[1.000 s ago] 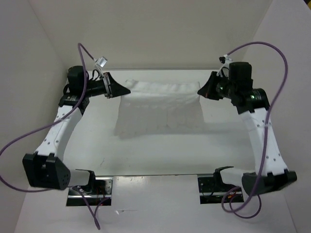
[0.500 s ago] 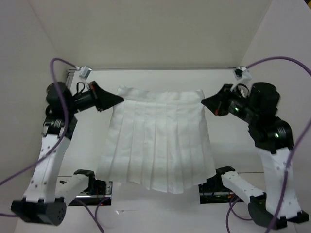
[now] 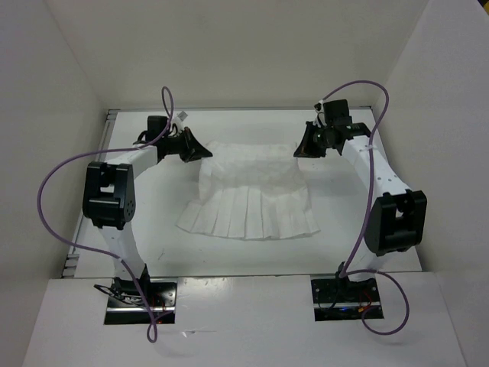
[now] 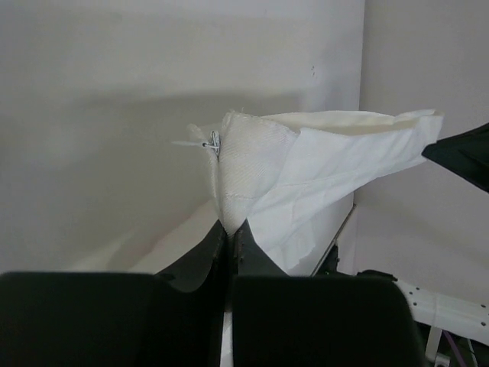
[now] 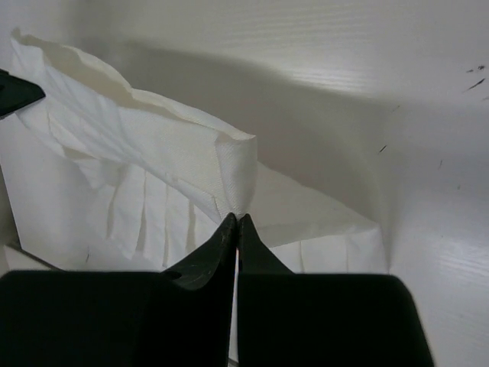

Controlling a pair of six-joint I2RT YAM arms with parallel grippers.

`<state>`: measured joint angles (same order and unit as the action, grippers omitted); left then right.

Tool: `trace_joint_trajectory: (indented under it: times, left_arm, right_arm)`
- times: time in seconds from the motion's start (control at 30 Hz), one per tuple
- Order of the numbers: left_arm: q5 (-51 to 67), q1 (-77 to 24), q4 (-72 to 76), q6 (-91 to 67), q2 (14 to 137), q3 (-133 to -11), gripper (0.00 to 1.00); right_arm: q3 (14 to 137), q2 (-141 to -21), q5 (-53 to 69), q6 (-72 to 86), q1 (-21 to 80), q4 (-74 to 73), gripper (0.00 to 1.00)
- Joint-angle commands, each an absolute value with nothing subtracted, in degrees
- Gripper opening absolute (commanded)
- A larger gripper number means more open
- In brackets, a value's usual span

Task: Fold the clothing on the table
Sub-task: Flatten the skirt out

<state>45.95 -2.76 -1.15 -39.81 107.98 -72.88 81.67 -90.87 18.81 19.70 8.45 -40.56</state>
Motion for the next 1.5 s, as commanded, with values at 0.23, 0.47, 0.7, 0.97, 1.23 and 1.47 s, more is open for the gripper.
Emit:
trace_joint_trajectory:
  times: [0.23,0.47,0.7,0.97,1.23,1.47]
  left_arm:
    - [45.53,-1.85,3.52,-38.85,118.82,-91.57,0.02]
    - [46.05,-1.85,1.50,-33.40,121.38,-94.66,0.03]
    - [43.69,-2.37,1.49,-25.67,116.30,-88.78,0.04]
    - [40.53,-3.60,4.48,-20.74,106.19,-74.81,0.07]
    - [41.13,-3.60,1.76,-18.72,109.33,-80.23,0.21]
    - [40.43,-3.60,-0.26,-19.33,117.94,-89.03,0.27]
  right_arm:
    - [87.36,-96.42,16.17,18.19,6.68,-32.44,0.00]
    - [85.52,-96.42,17.22,17.67,6.68,-30.15,0.00]
    - [83.76,-94.40,16.62,16.44,6.68,-30.14,0.00]
    - [77.01,-89.04,13.10,16.44,10.11,-34.80,0.00]
    - [75.76,-89.11,10.55,16.96,10.90,-34.80,0.00]
    - [80.32,-96.22,9.32,16.96,10.90,-34.80,0.00]
